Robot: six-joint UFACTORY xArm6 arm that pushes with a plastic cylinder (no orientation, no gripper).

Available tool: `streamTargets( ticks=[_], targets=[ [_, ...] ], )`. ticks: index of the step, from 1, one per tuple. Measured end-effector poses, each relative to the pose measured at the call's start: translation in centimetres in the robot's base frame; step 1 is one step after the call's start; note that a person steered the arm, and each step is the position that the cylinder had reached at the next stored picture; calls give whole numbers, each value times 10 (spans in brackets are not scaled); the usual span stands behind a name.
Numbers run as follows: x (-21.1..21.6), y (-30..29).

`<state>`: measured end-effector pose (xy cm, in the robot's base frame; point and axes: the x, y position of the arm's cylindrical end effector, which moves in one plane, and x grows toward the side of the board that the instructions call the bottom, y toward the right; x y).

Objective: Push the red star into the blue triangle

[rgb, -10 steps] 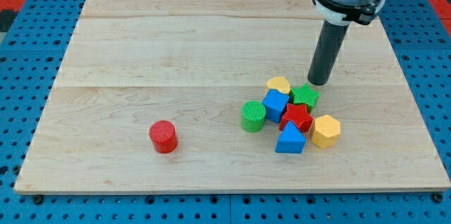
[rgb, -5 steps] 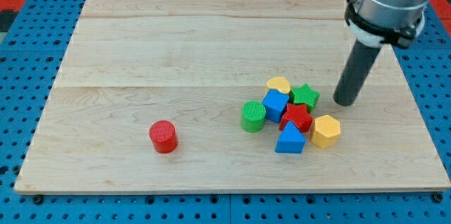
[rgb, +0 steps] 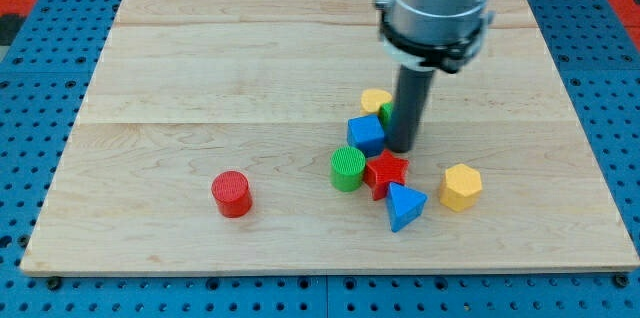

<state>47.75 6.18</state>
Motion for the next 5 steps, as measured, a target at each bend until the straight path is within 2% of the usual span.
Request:
streamTargets(
  ticks=[1, 4, 5],
  targets=[
    [3, -22],
    [74, -10],
    [75, -6]
  ],
)
